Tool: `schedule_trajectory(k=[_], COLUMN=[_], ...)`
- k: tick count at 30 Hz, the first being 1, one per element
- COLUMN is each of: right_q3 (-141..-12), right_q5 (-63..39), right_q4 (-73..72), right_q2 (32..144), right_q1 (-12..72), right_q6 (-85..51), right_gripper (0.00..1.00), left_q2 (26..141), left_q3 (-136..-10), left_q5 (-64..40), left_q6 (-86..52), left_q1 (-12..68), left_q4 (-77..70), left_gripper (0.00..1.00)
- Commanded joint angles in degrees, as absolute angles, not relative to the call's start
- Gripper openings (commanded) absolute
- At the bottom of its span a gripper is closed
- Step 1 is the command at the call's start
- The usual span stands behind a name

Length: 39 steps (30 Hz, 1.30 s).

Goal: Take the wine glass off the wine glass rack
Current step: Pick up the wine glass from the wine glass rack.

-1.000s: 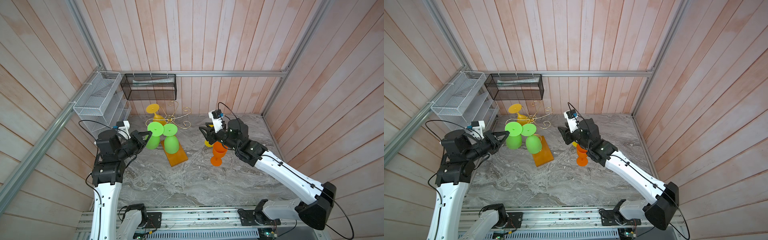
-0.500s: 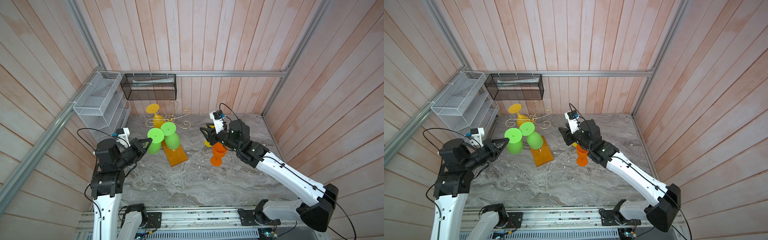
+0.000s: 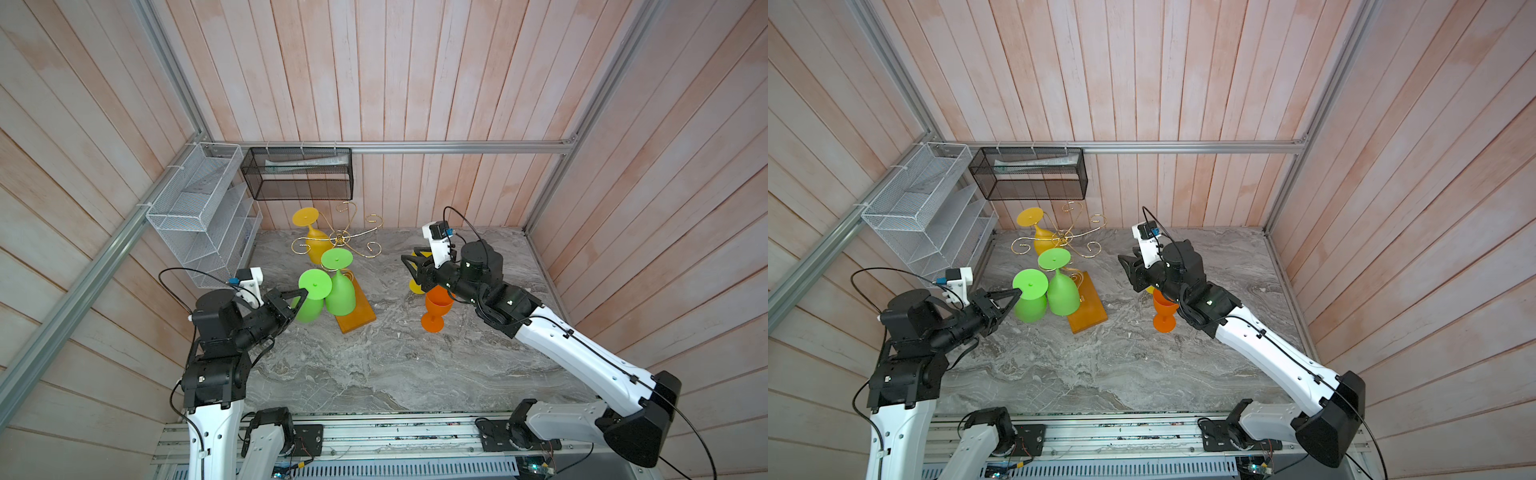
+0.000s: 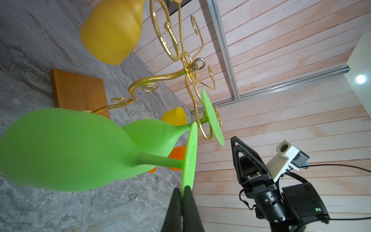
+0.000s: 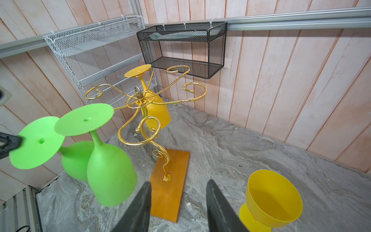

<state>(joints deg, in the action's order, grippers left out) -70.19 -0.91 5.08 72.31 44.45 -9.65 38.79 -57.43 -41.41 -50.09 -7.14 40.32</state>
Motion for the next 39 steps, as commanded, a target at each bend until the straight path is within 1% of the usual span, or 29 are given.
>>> schedule_trajectory(k=[1, 13, 25, 29, 33, 35, 39], right_q3=[-69.0, -68.4, -65.8, -65.7, -65.7, -65.9, -65.4], right_q5=[0.4, 2.9, -0.5, -0.8, -0.9, -1.4, -2.8], right_q4=[6.8, 10.5, 12.8, 12.8, 13.1, 13.3, 13.4], right_q2=[71.0, 71.3, 70.1, 70.1, 70.2, 70.1, 69.4], right_q1=[44.8, 43.6, 37.2, 36.7, 35.9, 35.3, 33.4], right_q6=[-11.6, -16.8, -23.7, -24.2, -25.0, -25.5, -26.9], right_gripper=[0.44, 0.43, 0.43, 0.43, 0.43, 0.43, 0.43], left_q2=[36.9, 31.5, 31.0, 32.3, 34.7, 36.4, 40.1], left_q3=[-55.7, -49.2, -45.7, -45.4, -46.3, -48.0, -52.4], left_q5=[-43.9, -48.0, -50.6, -47.9, -43.3, -40.0, -35.9], left_q6=[-48.9, -54.0, -62.5, -65.2, -67.3, -67.2, -66.2], left_q1=[-7.2, -4.2, 0.5, 5.4, 12.8, 17.2, 22.9], left_q4=[41.5, 40.5, 28.7, 23.6, 18.1, 16.6, 14.8], left_gripper=[0.0, 0.0, 0.0, 0.0, 0.0, 0.0, 0.0])
